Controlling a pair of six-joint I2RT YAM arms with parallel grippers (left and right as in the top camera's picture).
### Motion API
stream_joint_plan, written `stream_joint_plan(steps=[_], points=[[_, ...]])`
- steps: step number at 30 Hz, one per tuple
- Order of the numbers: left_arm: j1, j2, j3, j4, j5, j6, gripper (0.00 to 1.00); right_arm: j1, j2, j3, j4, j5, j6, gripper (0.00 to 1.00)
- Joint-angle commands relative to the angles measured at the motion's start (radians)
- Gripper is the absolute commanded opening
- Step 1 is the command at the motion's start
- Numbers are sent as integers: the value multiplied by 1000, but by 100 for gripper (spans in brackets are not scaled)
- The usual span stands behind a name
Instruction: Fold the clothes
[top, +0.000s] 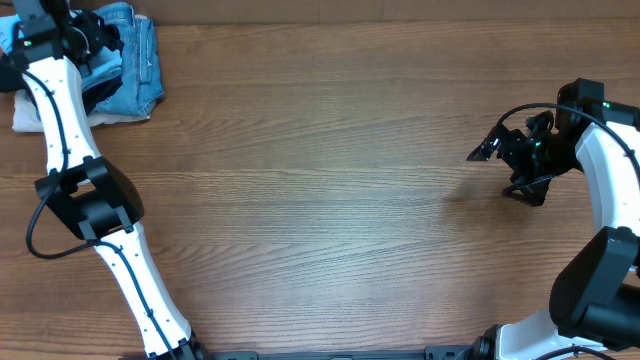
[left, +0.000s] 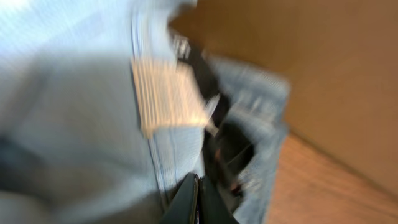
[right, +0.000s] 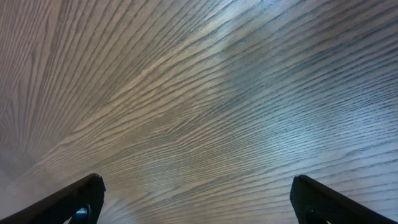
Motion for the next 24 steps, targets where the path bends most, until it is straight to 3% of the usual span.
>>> stream_joint_plan(steps=[1,9,24], points=[[11,-173,13,37,2,23,4,-1,-4,-5,3,-2,-8,100],[24,-184,13,66,-150,84,4,-1,-4,-5,6,-2,-8,100],[81,20,11,142,-264,127,8,-1,-4,-5,2,15,-7,100]])
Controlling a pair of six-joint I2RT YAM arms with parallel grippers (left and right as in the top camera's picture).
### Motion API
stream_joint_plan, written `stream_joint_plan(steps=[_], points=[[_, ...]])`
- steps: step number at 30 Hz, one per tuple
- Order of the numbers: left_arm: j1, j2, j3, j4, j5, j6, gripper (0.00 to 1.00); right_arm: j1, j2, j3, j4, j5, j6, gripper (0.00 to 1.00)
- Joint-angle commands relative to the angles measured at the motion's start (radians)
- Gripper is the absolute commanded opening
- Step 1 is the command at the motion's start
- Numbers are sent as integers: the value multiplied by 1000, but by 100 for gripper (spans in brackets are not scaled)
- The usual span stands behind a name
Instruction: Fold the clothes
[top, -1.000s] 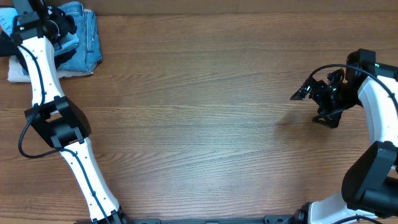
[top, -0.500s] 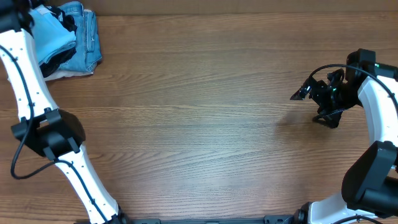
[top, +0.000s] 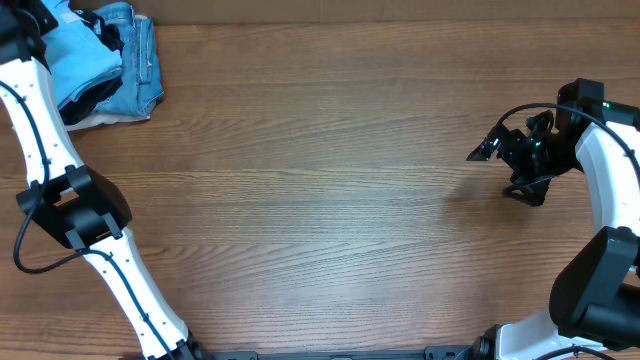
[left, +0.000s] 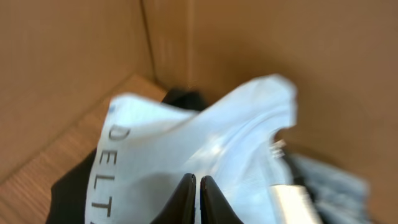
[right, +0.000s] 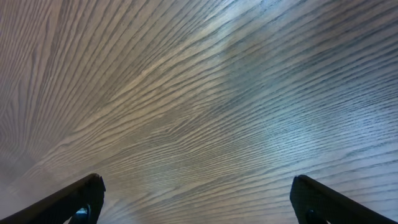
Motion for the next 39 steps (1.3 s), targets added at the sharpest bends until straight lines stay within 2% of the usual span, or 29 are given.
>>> stream_joint_plan(steps=[1,3,6,13,14,15,16,18,22,24,25,26,27,33,39], points=[[17,71,-4,-5,-64,20,8,0,-4,-5,-2,24,-8,100],[22,97,-4,-7,-99,21,10,0,-4,-5,-10,36,-8,100],[24,118,-4,-25,-95,23,20,0,-4,-5,-11,35,-7,100],[18,93,2,-66,-95,10,31,0,-4,-5,-29,35,0,100],[15,77,3,-70,-95,-16,36,0,-4,-5,-32,35,0,100],[12,57,3,-71,-88,-40,54,0,-5,-5,-37,34,0,100],[9,31,3,-70,-62,-57,62,0,-5,-5,-42,32,0,100],[4,-27,3,-71,16,-70,64,0,-5,-5,-42,32,0,100],[-2,-164,3,-68,170,-78,73,0,-16,-5,-16,31,25,100],[-6,-235,3,-72,203,-103,76,0,-35,-4,-3,14,30,100],[-8,-274,3,-77,222,-111,80,0,-50,-4,2,3,30,100],[-10,-321,3,-88,243,-115,94,-1,-70,-3,3,-3,30,100],[-12,-347,3,-94,259,-115,100,-1,-86,-3,3,-3,30,100],[-15,-578,3,-248,434,-115,100,-1,-256,-3,-40,-2,26,100],[-15,-734,3,-526,586,-106,100,-1,-468,-3,-114,-3,23,100]])
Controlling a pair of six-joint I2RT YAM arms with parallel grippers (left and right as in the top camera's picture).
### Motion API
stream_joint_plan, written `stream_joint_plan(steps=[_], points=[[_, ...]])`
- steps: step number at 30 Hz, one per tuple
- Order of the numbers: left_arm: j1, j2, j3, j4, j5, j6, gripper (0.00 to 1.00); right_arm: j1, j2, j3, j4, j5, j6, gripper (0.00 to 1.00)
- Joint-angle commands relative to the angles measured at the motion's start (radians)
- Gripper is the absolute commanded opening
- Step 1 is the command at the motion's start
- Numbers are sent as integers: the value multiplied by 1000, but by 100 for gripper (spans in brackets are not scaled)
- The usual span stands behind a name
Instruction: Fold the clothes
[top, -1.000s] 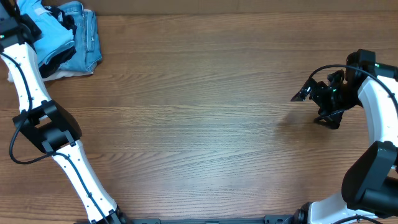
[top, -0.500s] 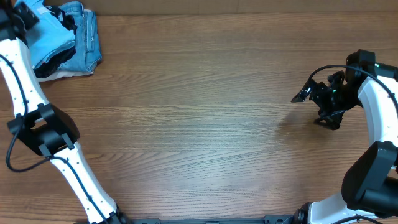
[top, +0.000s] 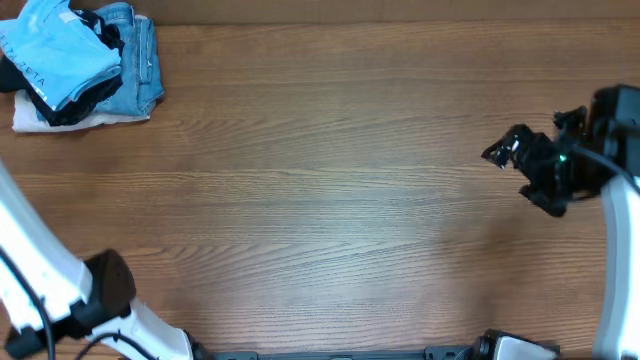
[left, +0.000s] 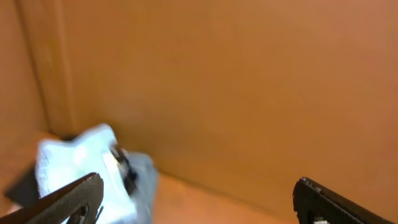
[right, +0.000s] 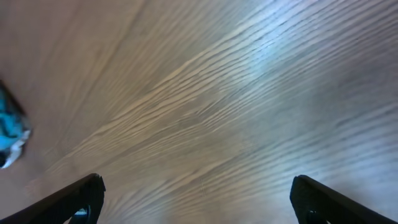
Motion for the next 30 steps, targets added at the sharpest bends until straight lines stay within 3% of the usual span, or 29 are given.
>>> stream_joint_plan(steps=[1,4,9,12,22,30], points=[[2,-66,-3,-139,148,1,100,-1,-159,1,-43,-7,-4,100],[1,-118,-3,-294,176,6,100,-1,-268,1,-92,-6,-15,100],[0,-198,-3,-503,245,193,100,-1,-473,1,-157,-7,-20,100],[0,-258,-4,-601,247,240,100,-1,-608,1,-163,-10,-22,100],[-1,-592,-183,-601,319,303,100,-2,-832,0,-227,-51,-3,100],[0,-1005,-671,-587,378,380,100,-2,-837,0,-242,-51,-3,100]])
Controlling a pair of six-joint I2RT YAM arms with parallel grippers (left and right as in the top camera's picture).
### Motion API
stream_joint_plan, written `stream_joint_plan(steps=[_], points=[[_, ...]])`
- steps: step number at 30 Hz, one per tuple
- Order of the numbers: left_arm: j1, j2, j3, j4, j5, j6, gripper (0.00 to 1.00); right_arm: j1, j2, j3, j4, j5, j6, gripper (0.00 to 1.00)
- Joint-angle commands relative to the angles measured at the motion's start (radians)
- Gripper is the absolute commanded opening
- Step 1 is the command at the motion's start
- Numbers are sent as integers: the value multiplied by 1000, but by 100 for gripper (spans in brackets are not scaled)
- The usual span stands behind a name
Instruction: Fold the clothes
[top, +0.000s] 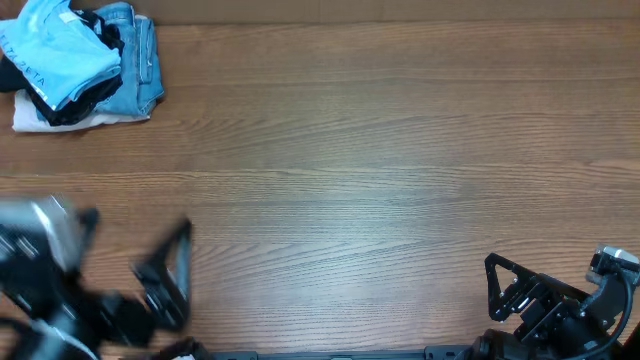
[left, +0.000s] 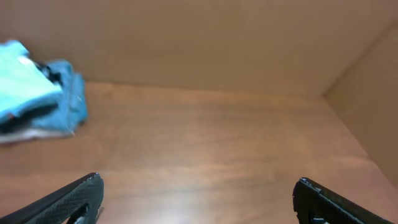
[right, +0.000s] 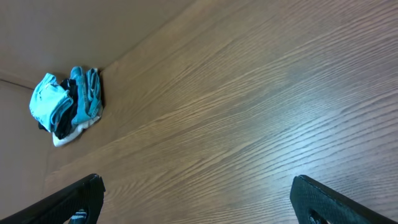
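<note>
A pile of clothes (top: 80, 60) lies at the table's far left corner: a light blue shirt with lettering on top, then blue jeans, a black garment and a white one underneath. The same pile (left: 34, 102) shows small in the left wrist view and again, as the pile (right: 65, 106), in the right wrist view. My left gripper (top: 165, 262) is blurred at the near left edge, open and empty. At the near right edge my right gripper (top: 497, 290) is open and empty too. Both are far from the pile.
The wooden table (top: 350, 170) spreads between the grippers and the pile. Brown cardboard walls (left: 205, 37) stand along its far side and its right side.
My left arm was stretched up along the left edge near the pile and is now drawn back to the near left edge. My right gripper has moved from the right middle to the near right edge.
My left gripper was shut at the pile, on the jeans side. Then it was shut over the light blue shirt on the pile. Then it was open and off the clothes, with the shirt lying on top. Now both arms sit at the near edge.
</note>
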Motion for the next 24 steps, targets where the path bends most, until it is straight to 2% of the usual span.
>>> stream_joint_plan(steps=[1,6,8,10,15,18,20,24], points=[[0,-172,-221,24,68,73,100,-2,-4,0,2,-8,0,99],[-34,-313,-465,42,147,79,100,-2,-6,0,-1,-8,2,98],[-52,-332,-565,55,230,128,100,-2,-9,0,0,-7,2,98],[-53,-346,-635,78,248,161,100,-2,-15,0,13,3,2,98],[-74,-353,-720,130,233,180,100,-2,-21,0,49,18,37,99],[-150,-350,-726,167,227,159,100,-2,-21,1,57,19,83,99],[-224,-348,-725,199,166,114,100,-2,-21,2,74,18,133,99],[-290,-348,-725,209,24,61,100,-2,-21,3,109,18,194,99]])
